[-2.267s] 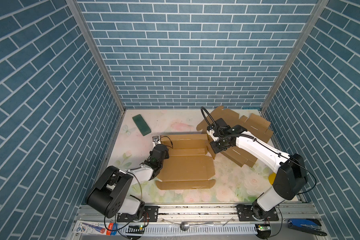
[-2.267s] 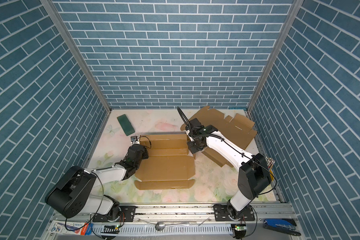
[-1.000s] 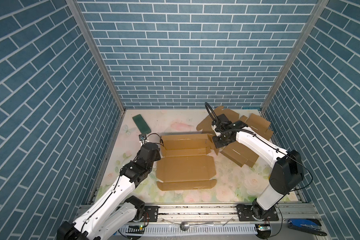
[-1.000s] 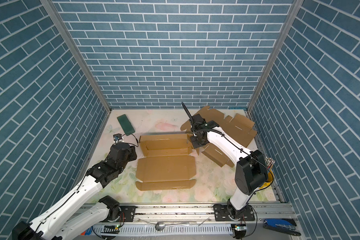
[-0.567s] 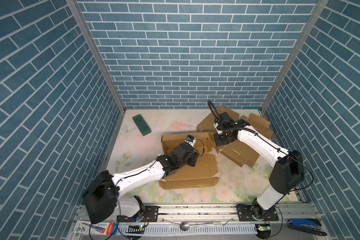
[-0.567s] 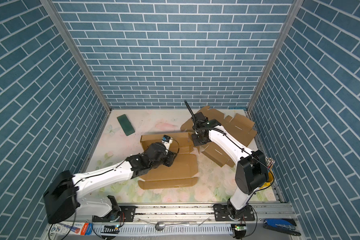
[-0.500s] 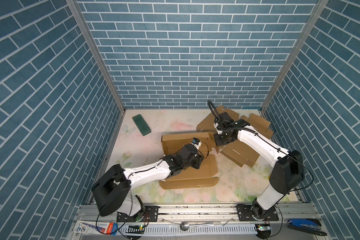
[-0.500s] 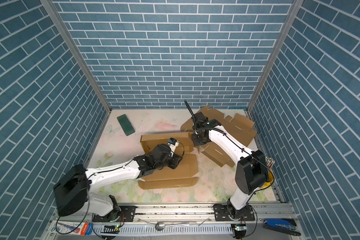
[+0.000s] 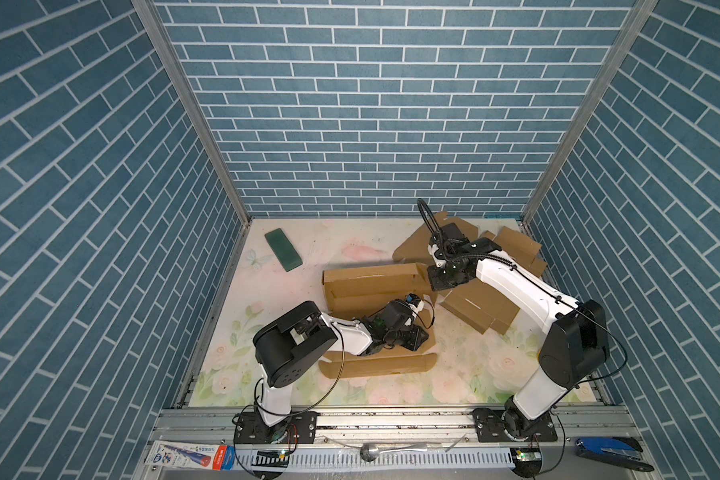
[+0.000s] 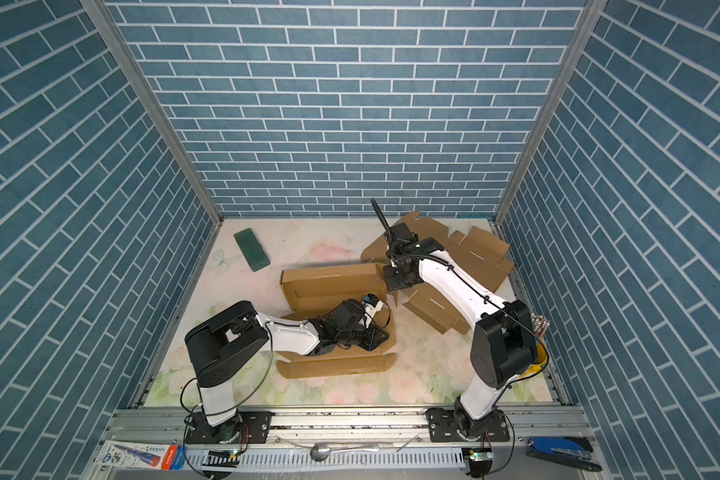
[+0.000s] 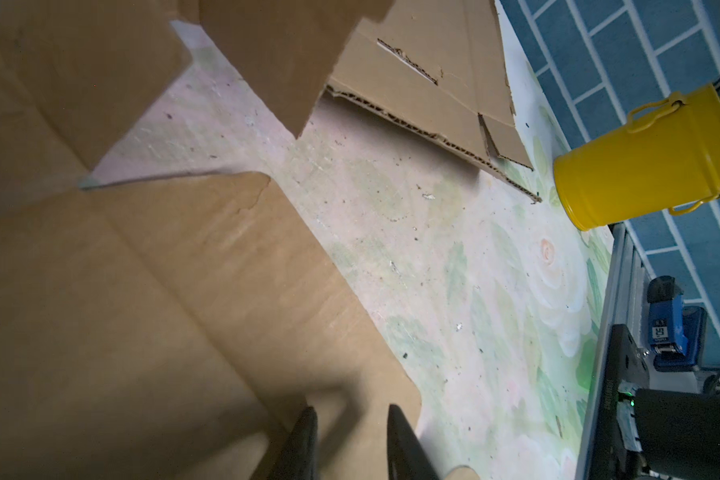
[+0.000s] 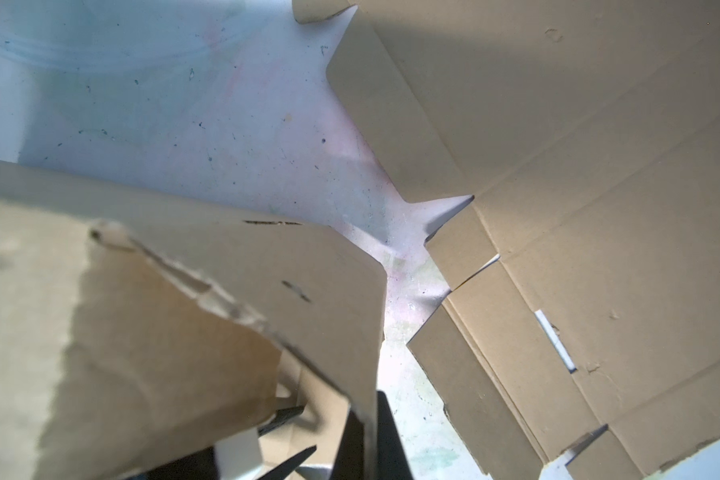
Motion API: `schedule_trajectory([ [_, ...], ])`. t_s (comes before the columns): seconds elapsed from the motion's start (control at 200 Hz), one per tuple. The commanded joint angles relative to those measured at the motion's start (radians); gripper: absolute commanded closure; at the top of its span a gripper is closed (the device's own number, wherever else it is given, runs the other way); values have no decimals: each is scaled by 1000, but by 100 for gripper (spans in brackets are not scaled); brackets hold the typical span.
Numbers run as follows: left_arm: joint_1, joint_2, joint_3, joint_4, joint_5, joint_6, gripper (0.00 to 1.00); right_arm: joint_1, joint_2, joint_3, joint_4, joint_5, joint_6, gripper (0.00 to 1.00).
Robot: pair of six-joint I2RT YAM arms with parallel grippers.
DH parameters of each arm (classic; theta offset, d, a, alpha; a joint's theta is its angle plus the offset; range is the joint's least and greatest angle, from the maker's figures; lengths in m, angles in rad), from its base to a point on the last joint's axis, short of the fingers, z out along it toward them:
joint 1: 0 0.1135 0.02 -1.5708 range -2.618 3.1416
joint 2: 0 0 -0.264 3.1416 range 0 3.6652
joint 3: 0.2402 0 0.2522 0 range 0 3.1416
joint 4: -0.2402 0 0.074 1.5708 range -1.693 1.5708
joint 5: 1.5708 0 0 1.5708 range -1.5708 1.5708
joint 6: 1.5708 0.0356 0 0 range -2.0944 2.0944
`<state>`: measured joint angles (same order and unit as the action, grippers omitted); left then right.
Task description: Fold the paper box
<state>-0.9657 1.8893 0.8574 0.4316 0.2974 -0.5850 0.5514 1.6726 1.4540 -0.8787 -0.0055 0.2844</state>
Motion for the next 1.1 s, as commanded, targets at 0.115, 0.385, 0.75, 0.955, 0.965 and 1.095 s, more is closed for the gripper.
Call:
schedule_trajectory([
  [0.115, 32, 53, 15, -19, -25, -72, 71, -6, -40, 4, -11, -57, 37, 100],
  [0.385, 38, 62, 11, -26, -30, -67, 71, 0, -91, -43, -26, -160, 59, 100],
  [0.75, 40, 57, 9, -17, -32, -61, 71, 63, -91, -165, 57, -143, 121, 100],
  [0.955, 39, -7, 6, -56, -36, -27, 71, 64, -72, -179, 75, -92, 110, 100],
  [0.965, 39, -12, 7, -61, -36, -23, 71, 65, -72, -179, 74, -90, 109, 100],
  [1.095, 40, -124, 1, -142, -39, 22, 70, 64, -70, -179, 61, -66, 96, 100],
])
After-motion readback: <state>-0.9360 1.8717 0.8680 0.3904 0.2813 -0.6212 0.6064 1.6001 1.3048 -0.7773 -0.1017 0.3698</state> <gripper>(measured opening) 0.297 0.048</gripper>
